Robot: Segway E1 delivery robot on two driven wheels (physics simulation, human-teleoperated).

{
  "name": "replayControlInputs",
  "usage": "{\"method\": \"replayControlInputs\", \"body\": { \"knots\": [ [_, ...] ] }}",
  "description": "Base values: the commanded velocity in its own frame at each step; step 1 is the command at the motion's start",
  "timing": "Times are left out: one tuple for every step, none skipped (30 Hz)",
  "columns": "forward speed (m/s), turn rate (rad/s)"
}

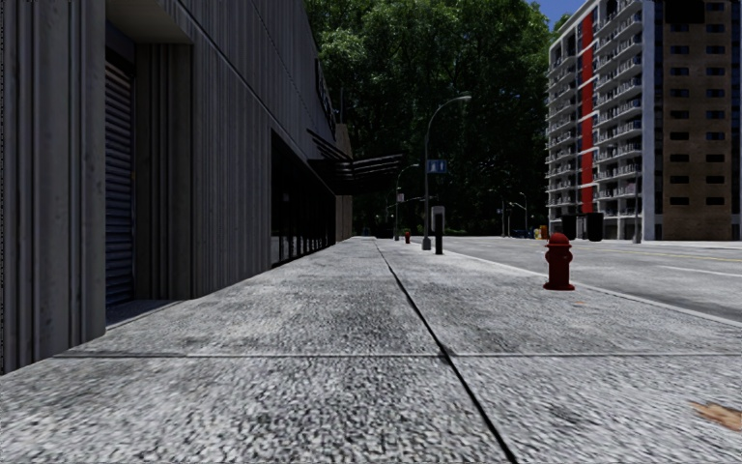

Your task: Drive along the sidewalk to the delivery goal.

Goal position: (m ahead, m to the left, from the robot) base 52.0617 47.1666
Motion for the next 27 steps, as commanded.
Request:
{"method": "replayControlInputs", "body": {
  "knots": [
    [1.96,0.0],
    [1.96,0.0],
    [1.96,0.0],
    [1.96,0.0],
    [1.96,0.0],
    [1.96,0.0],
    [1.96,0.0],
    [1.96,0.0],
    [1.96,0.0],
    [1.96,0.0],
    [1.96,0.0],
    [1.96,0.0],
    [1.96,0.0],
    [1.96,0.0],
    [1.96,0.0],
    [1.96,0.0],
    [1.96,0.0],
    [1.96,0.0],
    [1.96,0.0],
    [1.96,0.0],
    [1.96,0.0],
    [1.96,0.0],
    [1.96,0.0],
    [1.96,0.0],
    [1.96,0.0],
    [1.96,0.0],
    [1.96,0.0]
  ]
}}
